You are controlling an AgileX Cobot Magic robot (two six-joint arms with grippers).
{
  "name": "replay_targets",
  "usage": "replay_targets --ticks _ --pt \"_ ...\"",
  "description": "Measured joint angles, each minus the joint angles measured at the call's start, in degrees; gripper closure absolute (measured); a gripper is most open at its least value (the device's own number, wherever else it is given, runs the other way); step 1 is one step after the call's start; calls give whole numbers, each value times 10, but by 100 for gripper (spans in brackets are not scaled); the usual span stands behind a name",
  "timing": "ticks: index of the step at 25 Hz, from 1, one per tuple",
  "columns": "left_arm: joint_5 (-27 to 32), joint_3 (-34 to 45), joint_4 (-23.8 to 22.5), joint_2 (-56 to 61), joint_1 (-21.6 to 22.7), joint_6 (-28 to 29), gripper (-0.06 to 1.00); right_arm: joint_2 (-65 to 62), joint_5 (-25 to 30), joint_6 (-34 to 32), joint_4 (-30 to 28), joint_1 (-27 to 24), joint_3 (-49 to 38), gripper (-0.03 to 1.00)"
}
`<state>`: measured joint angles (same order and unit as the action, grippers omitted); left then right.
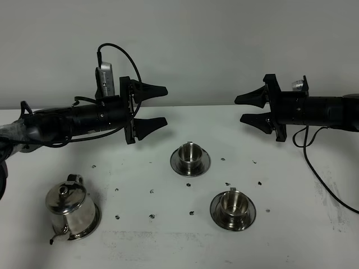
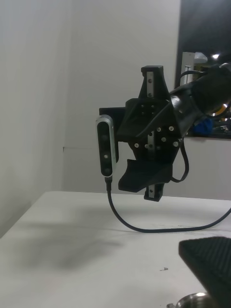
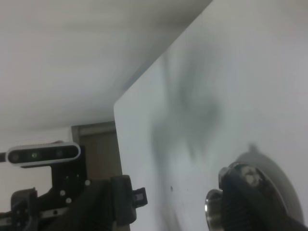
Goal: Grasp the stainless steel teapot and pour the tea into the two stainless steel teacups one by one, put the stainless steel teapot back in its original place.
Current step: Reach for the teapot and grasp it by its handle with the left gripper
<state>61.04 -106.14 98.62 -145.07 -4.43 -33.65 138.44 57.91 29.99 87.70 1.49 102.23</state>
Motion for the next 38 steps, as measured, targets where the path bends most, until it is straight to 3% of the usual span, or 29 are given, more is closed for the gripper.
replay_targets --ticks 12,16,22,26,30,33,38 --pt "0 0 0 0 0 -10 18 0 -3 17 0 0 0 48" --pt "1 -1 2 0 0 -104 19 -1 -3 121 0 0 0 49" --pt "0 -5 -18 11 0 -344 26 -20 -4 373 -3 0 0 51" --pt "-59 -5 -114 51 0 -417 29 -46 -19 488 -13 0 0 51" --pt "-116 -5 -278 106 -9 -409 30 -79 -60 518 -73 0 0 52" --pt "-161 -5 -408 150 -29 -363 30 -120 -94 480 -166 2 0 54" --pt "-196 -5 -536 211 -60 -277 30 -215 -124 336 -394 27 0 58"
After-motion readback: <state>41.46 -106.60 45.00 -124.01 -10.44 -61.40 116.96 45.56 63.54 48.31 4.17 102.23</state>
